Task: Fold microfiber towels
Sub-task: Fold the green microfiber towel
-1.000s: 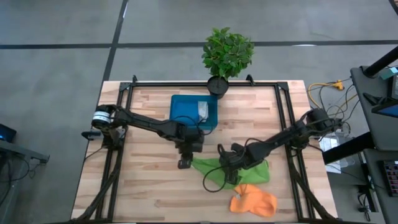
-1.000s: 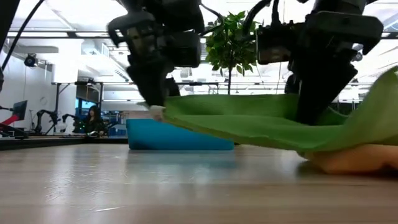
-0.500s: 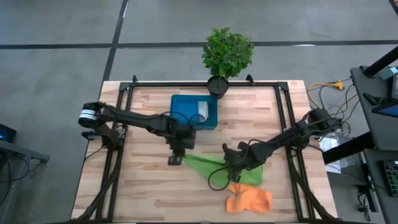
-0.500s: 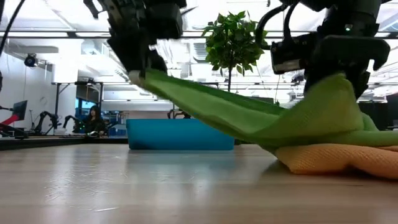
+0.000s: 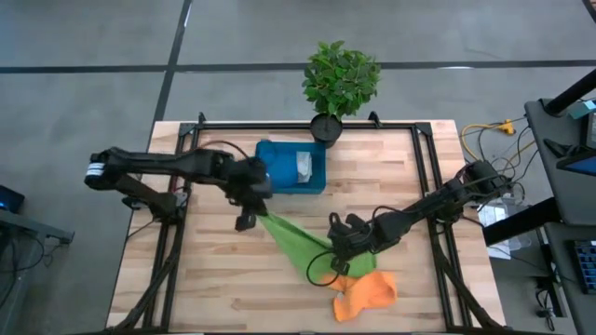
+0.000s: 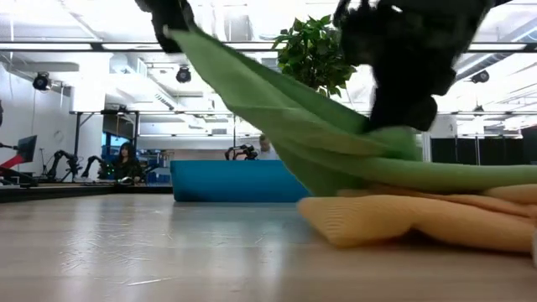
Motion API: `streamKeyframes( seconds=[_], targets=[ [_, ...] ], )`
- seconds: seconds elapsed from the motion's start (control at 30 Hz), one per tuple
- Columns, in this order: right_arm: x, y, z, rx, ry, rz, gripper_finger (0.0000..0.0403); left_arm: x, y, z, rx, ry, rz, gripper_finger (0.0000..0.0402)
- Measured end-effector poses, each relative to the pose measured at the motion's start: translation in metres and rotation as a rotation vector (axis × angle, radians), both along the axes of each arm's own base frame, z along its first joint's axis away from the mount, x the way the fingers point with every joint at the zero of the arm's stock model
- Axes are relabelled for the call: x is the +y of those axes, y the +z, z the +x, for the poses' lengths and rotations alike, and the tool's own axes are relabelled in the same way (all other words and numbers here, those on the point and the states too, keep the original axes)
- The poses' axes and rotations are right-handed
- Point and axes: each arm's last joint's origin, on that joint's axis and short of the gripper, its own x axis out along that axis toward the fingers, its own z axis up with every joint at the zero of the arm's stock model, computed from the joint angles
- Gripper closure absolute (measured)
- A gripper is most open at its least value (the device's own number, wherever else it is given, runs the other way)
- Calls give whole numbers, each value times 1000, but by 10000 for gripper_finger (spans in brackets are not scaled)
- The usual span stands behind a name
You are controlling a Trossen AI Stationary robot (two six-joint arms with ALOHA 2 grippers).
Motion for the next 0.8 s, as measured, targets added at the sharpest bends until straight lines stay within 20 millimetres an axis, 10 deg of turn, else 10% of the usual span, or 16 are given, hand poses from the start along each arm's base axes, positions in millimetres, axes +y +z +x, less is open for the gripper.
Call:
streamKeyframes(
  seconds=[0.8],
  targets=[
    [-41, 17, 45, -295, -65, -57, 344, 1, 176, -54, -609, 75, -22, 402]
  ],
)
